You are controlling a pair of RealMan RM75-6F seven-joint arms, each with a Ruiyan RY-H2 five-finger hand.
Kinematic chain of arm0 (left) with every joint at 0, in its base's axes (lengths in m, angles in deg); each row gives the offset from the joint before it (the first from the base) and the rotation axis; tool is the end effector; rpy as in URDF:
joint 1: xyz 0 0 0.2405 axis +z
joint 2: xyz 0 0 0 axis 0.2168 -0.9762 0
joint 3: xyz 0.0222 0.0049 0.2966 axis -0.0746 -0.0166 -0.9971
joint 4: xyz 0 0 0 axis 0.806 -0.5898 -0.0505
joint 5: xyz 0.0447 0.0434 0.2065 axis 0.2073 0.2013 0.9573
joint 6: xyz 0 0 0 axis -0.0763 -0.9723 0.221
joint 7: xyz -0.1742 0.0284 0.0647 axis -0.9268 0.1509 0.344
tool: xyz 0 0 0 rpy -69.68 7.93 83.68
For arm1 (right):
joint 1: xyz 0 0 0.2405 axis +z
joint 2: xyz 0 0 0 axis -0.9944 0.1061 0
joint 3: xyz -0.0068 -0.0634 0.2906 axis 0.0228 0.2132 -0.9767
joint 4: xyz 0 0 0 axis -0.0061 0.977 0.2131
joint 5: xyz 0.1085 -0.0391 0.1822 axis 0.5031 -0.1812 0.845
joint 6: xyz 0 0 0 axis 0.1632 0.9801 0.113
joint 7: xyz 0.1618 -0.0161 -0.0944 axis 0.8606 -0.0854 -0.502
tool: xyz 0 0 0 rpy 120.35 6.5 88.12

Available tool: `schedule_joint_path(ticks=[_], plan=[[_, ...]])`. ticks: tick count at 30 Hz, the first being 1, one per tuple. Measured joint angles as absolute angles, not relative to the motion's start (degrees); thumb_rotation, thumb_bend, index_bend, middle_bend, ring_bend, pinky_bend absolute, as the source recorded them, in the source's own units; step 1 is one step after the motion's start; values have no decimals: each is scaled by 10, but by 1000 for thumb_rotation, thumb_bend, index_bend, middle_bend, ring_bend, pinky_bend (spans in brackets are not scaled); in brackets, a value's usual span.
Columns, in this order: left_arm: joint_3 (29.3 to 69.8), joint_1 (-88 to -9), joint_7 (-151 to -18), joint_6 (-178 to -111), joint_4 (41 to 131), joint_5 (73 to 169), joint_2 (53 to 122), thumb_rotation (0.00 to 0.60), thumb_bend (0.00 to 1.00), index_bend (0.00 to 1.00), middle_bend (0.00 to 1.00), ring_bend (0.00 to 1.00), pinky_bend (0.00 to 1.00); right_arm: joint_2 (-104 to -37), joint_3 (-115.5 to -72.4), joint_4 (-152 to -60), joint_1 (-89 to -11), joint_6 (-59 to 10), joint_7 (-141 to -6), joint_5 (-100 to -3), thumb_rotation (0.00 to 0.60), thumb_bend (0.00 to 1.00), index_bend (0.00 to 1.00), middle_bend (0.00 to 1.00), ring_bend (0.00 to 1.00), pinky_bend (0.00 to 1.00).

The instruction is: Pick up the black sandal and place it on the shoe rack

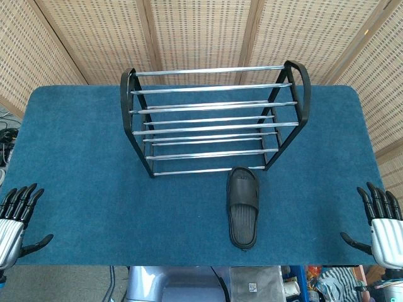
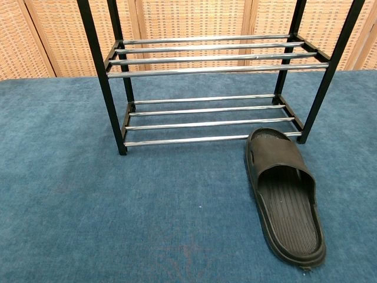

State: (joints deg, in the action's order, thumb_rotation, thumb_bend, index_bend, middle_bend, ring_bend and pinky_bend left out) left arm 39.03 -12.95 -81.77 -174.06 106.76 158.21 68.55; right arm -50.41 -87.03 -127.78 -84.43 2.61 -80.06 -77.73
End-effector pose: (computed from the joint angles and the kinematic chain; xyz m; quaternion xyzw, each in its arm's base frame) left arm -0.3220 0.1797 0.1650 -0.6319 -0.3409 -0.4170 0.5573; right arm -0.3399 -0.1968 0.1901 0.5777 -0.3570 0.3915 0.6209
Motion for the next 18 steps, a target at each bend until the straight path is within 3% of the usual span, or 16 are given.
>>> schedule_joint_path(ticks=[10, 11, 15, 16, 18], plan=[[391, -131, -816, -1737, 1068, 1579, 686, 600, 24, 0, 0, 0, 0, -505, -866, -1276, -841, 17, -799, -780, 600, 23, 0, 0, 0, 0], [391, -131, -816, -1736, 1068, 1579, 686, 600, 23, 0, 0, 0, 0, -504, -866, -1276, -841, 16, -797, -781, 600, 67, 0, 0, 0, 0], [393, -131, -819, -1736, 1069, 1573, 686, 600, 22, 0, 0, 0, 0, -501, -861, -1277, -833, 5, -783, -795, 600, 522, 0, 0, 0, 0], [394, -131, -820, -1736, 1069, 1572, 686, 600, 22, 0, 0, 0, 0, -500, -860, -1274, -827, 1, -776, -805, 600, 584, 0, 0, 0, 0], [396, -131, -821, -1735, 1070, 1570, 686, 600, 22, 0, 0, 0, 0, -498, -858, -1266, -815, -7, -764, -827, 600, 615, 3, 0, 0, 0]])
